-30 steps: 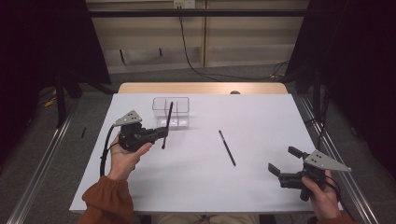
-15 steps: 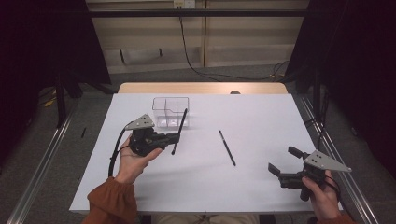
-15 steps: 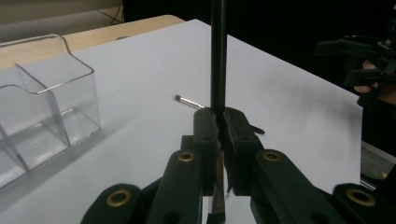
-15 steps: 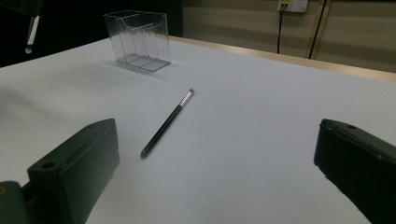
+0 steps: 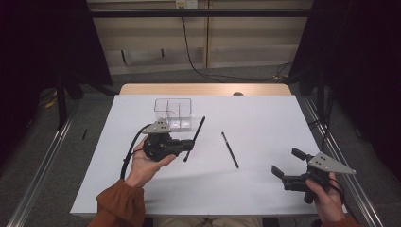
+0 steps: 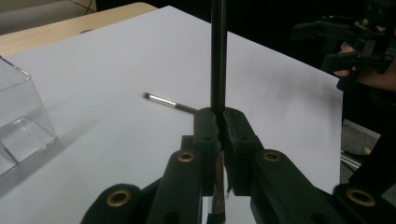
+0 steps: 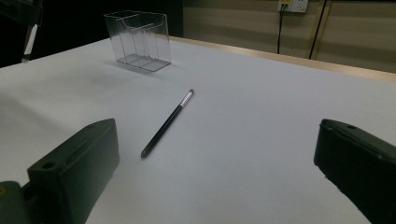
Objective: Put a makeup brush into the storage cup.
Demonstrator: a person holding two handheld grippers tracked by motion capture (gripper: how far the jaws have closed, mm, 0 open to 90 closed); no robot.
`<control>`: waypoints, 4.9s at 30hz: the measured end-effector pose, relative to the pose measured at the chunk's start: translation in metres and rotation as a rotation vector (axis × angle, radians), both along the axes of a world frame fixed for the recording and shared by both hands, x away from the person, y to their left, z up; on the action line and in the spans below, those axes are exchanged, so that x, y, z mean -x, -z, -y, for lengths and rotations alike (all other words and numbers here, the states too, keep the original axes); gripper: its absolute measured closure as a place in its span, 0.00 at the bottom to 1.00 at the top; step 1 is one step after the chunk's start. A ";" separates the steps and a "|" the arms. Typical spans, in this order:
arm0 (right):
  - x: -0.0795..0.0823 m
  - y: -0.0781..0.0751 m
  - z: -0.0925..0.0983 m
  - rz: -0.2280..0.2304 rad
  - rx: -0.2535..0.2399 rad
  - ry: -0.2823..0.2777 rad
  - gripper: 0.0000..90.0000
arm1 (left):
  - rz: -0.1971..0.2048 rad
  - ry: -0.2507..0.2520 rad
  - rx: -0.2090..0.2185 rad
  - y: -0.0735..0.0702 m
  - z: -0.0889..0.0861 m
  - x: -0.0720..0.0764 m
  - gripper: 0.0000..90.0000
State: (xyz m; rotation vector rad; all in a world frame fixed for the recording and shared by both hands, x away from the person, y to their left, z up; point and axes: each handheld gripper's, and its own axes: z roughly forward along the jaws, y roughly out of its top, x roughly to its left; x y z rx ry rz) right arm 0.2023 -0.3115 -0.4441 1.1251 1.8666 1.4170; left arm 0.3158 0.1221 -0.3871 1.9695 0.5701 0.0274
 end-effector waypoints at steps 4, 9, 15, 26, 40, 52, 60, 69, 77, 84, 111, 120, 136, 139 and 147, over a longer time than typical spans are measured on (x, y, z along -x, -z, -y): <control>0.000 0.000 0.000 -0.001 0.001 -0.001 0.00 | -0.030 0.029 -0.008 0.000 0.005 -0.001 0.94; 0.000 0.000 0.000 -0.001 0.001 -0.001 0.00 | -0.045 0.054 -0.032 -0.001 0.012 -0.001 0.94; 0.000 0.000 0.000 0.000 0.002 -0.002 0.00 | -0.029 0.091 -0.093 -0.005 0.023 0.001 0.94; 0.000 0.000 0.000 0.000 0.003 -0.004 0.00 | -0.052 0.148 -0.233 -0.010 0.037 0.003 0.94; 0.000 0.000 0.000 0.000 0.002 -0.006 0.00 | -0.120 0.198 -0.446 -0.005 0.058 0.007 0.94; 0.000 0.000 -0.001 -0.002 0.002 -0.010 0.00 | -0.140 0.276 -0.522 -0.016 0.060 0.009 0.94; 0.000 0.000 -0.001 -0.003 0.004 -0.012 0.00 | -0.177 0.289 -0.573 -0.014 0.060 0.006 0.94; 0.000 0.000 -0.001 -0.003 -0.001 -0.023 0.00 | -0.206 0.269 -0.618 -0.010 0.054 -0.002 0.94; 0.000 -0.002 -0.003 0.021 0.000 -0.046 0.00 | -0.226 0.300 -0.676 0.001 0.054 -0.003 0.94; -0.004 -0.015 -0.005 0.066 -0.047 -0.087 0.00 | -0.222 0.310 -0.671 0.000 0.054 -0.002 0.94; -0.035 -0.047 -0.048 0.033 -0.041 -0.244 0.01 | -0.193 0.307 -0.678 -0.005 0.060 0.001 0.94; -0.049 -0.055 -0.071 -0.070 0.031 -0.420 0.00 | -0.185 0.317 -0.696 -0.002 0.067 0.006 0.94; -0.070 -0.060 -0.107 -0.210 0.197 -0.639 0.03 | -0.175 0.356 -0.725 -0.005 0.073 0.007 0.94; -0.077 -0.061 -0.111 -0.237 0.266 -0.656 0.05 | -0.180 0.365 -0.731 -0.004 0.074 0.007 0.94; -0.085 -0.065 -0.125 -0.343 0.397 -0.734 0.09 | -0.179 0.352 -0.738 -0.002 0.076 0.007 0.94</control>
